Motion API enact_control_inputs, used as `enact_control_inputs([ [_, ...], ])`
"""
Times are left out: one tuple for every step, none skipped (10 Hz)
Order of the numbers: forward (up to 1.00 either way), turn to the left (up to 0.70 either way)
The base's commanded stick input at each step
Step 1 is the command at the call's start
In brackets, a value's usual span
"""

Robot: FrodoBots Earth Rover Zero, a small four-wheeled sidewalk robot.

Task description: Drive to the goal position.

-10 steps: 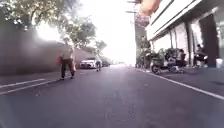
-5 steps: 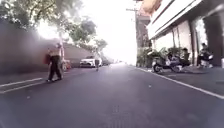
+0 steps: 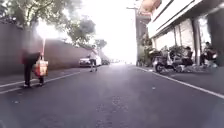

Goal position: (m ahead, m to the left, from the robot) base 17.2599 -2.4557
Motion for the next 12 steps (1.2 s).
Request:
enact_control_inputs([
  [0.45,0.0],
  [0.45,0.0],
  [0.45,0.0],
  [0.45,0.0],
  [0.45,0.0],
  [0.45,0.0],
  [0.45,0.0],
  [0.45,0.0],
  [0.45,0.0],
  [0.45,0.0],
  [0.45,0.0],
  [0.45,0.0],
])
